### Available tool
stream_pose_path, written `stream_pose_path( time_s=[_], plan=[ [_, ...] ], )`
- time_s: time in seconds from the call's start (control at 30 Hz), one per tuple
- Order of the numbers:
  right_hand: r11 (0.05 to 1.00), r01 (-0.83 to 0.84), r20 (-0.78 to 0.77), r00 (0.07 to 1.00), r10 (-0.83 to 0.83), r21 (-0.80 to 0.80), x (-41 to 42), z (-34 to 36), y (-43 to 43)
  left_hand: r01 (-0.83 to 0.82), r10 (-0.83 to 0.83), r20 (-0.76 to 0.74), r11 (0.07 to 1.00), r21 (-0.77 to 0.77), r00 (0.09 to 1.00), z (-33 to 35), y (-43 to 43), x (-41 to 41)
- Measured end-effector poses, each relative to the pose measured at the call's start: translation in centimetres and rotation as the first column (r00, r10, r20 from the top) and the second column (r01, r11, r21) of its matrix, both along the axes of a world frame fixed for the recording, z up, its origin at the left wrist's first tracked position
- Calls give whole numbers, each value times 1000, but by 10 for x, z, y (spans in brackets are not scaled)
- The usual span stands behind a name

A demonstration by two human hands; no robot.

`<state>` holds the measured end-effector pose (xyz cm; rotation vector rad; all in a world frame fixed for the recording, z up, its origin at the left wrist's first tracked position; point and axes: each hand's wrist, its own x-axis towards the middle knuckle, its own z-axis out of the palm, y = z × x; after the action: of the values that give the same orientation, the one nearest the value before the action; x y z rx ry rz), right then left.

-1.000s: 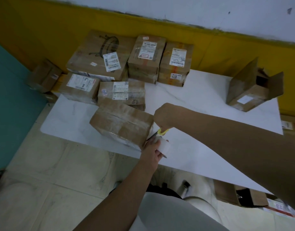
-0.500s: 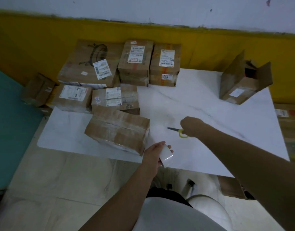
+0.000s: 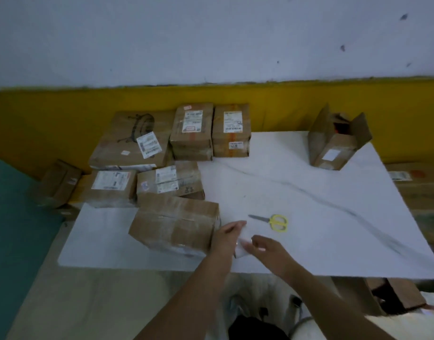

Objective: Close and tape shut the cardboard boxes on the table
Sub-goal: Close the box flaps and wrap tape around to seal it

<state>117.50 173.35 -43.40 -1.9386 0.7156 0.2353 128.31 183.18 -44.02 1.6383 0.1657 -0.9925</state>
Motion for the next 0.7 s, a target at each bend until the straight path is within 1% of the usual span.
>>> stream_pose_path(
  time_s=[0.03, 0.13, 0.2, 0.27, 0.33, 0.4, 0.47, 0.53, 0.6, 0.7],
  plan=[
    [1000, -11, 19, 1000, 11, -13, -7, 0, 9, 39, -40, 48, 999, 29, 998, -3, 3, -1],
    [1000, -10, 49, 999, 11, -6, -29, -14, 31, 132, -138, 140, 990, 54, 980, -20, 11, -13],
    [999, 38, 53, 998, -38, -9, -42, -26, 45, 186, -207, 272, 977, 100, 940, -27, 20, -23],
    [995, 101, 61, 993, -100, -15, -55, -35, 56, 235, -281, 440, 959, 159, 853, -36, 28, -30],
    [985, 171, 68, 983, -172, 17, -66, -40, 66, 279, -363, 575, 932, 232, 733, -42, 38, -34],
    [987, 161, -20, 987, -161, 22, -72, -46, 73, 302, -376, 657, 925, 230, 653, -56, 47, -38],
    [994, 99, -151, 983, -104, -40, -73, -58, 77, 323, -382, 680, 921, 220, 626, -70, 54, -45],
    [993, 106, -227, 967, -114, -45, -68, -71, 77, 344, -380, 669, 919, 194, 639, -82, 57, -51],
    [988, 153, -258, 954, -153, -21, -60, -86, 75, 325, -367, 653, 926, 190, 662, -98, 54, -52],
    [960, 276, -236, 937, -259, 39, -47, -108, 67, 308, -389, 669, 920, 243, 633, -119, 40, -44]
  ],
)
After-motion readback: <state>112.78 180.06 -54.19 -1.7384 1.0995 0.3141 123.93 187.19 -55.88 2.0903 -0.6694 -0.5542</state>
